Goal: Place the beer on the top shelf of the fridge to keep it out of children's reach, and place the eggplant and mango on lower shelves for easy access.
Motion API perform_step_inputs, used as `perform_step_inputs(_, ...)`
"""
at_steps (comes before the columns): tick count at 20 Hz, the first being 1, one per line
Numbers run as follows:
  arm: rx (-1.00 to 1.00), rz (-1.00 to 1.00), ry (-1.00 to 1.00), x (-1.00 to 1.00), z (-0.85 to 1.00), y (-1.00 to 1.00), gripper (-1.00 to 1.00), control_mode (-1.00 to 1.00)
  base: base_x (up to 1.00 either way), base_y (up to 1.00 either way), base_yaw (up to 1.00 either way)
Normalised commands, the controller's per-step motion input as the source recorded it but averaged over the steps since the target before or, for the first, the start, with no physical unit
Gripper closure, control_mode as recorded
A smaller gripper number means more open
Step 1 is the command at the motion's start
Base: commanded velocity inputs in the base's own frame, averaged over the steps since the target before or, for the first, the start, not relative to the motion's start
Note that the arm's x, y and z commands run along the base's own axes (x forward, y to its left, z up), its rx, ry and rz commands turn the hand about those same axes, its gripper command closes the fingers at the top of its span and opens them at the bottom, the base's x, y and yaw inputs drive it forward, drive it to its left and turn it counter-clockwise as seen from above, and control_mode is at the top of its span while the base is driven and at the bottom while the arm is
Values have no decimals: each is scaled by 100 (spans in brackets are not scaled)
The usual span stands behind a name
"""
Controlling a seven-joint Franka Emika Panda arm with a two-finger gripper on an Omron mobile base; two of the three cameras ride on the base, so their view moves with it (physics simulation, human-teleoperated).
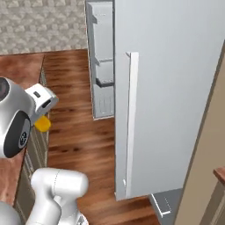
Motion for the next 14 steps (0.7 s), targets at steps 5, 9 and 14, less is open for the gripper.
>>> perform_step_inputs(5,0,0,0,0,0,0,100,100,35,25,54)
perform_step_inputs(9,0,0,0,0,0,0,100,100,57,23,49)
perform_step_inputs(14,0,0,0,0,0,0,100,100,84,13,28)
